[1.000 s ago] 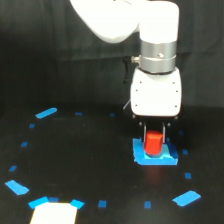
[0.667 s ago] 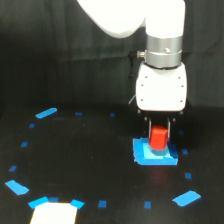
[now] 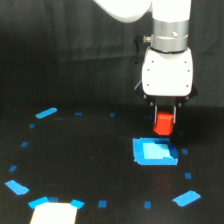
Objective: Pick up the red object from the table
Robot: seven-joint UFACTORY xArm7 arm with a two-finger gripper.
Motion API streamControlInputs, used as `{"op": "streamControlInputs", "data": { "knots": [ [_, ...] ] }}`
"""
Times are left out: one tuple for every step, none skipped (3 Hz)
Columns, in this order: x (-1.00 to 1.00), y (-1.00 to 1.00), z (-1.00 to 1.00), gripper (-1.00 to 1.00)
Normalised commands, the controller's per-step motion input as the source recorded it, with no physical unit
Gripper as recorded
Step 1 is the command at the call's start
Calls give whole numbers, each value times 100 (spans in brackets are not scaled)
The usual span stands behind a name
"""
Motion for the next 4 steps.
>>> {"op": "streamControlInputs", "data": {
  "knots": [
    [22, 20, 100, -88],
    [-5, 53, 100, -89],
    [11, 87, 100, -99],
    [-39, 25, 99, -100]
  ]
}}
